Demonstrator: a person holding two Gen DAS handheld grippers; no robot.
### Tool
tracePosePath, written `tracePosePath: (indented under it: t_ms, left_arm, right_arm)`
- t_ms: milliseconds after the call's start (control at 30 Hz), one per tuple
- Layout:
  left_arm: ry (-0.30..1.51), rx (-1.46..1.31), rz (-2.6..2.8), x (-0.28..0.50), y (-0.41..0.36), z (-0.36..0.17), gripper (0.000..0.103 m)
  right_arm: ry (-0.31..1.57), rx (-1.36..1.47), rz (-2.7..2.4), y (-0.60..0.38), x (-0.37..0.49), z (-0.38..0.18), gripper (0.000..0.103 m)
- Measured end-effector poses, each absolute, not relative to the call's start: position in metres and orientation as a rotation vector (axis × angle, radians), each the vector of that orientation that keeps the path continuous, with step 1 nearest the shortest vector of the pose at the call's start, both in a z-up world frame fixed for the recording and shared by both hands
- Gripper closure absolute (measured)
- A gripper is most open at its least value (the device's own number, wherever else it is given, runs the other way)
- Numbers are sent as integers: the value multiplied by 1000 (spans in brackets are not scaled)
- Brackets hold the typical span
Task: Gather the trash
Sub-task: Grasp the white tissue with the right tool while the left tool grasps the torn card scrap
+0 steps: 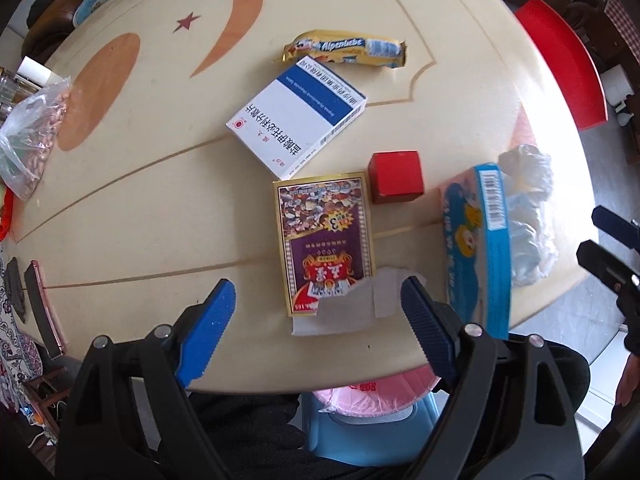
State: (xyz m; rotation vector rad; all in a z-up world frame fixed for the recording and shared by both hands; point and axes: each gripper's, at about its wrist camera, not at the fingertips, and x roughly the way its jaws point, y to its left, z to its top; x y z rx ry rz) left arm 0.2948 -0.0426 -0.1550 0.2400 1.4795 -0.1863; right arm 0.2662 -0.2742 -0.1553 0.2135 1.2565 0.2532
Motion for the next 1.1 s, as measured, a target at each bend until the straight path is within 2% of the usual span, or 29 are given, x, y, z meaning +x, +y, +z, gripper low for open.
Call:
tracePosePath:
  t_ms: [567, 1100]
  left_arm:
    - [1540, 237, -181, 317, -48, -191, 20]
    - [1553, 204, -164, 330, -42, -214, 20]
  right_arm:
    - [1332, 223, 270, -262, 284, -199, 38]
    - [1324, 216, 274, -254, 293, -212, 38]
